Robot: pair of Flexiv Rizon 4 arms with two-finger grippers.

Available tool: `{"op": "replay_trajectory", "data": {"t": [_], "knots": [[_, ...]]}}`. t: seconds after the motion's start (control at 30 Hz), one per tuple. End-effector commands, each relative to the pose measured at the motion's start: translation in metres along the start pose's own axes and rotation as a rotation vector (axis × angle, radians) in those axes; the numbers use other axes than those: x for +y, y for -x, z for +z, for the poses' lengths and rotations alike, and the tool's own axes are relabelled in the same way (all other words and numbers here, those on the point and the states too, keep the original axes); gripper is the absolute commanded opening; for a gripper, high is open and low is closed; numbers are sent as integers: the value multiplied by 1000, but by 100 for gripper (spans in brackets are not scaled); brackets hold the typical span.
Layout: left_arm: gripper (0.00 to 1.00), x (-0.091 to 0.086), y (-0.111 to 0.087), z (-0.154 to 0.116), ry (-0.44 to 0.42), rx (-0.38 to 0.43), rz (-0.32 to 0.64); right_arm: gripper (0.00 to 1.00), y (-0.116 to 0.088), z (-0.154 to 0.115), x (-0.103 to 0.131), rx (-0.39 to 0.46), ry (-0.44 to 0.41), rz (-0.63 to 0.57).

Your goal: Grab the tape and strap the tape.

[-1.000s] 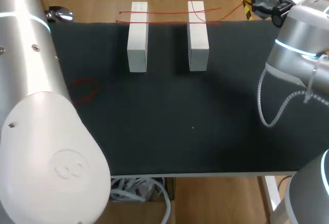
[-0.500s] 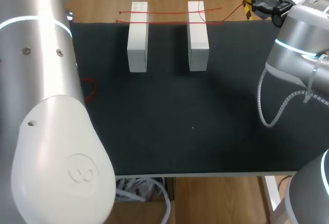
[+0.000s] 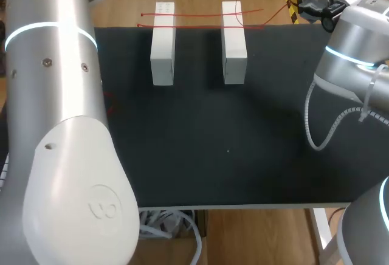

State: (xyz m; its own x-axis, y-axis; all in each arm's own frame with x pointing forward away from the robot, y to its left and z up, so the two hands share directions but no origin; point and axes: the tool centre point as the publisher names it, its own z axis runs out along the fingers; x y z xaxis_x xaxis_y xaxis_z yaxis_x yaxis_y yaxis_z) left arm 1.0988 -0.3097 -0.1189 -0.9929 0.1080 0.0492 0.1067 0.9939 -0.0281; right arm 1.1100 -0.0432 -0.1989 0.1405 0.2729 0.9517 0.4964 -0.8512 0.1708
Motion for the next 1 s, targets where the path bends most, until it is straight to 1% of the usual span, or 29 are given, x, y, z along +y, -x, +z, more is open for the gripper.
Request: {"op": "replay_trajectory", "data": {"t": [0.03, 0.17, 0.2, 0.37, 0.5, 0.67, 0.9, 1.0], "knots": [[0, -7, 5, 5, -2, -18, -25, 0, -1, -1, 0, -5, -1, -1], [0, -4, 4, 12, -4, -27, -33, 0, -1, -1, 0, -5, -1, -1], [0, -3, 4, 13, 10, -19, -27, 0, -1, -1, 0, -5, -1, -1], [0, 0, -2, 20, 9, -6, -28, 0, -1, -1, 0, -5, -1, -1], [0, 1, -6, 22, 12, -8, -23, 0, -1, -1, 0, -5, -1, -1], [0, 8, -12, 24, 12, -9, -31, 0, -1, -1, 0, -5, -1, -1], [0, 9, -19, 26, 27, -7, -40, 0, -1, -1, 0, -5, -1, -1], [0, 11, -21, 28, 17, -16, -53, 0, -1, -1, 0, -5, -1, -1]]}}
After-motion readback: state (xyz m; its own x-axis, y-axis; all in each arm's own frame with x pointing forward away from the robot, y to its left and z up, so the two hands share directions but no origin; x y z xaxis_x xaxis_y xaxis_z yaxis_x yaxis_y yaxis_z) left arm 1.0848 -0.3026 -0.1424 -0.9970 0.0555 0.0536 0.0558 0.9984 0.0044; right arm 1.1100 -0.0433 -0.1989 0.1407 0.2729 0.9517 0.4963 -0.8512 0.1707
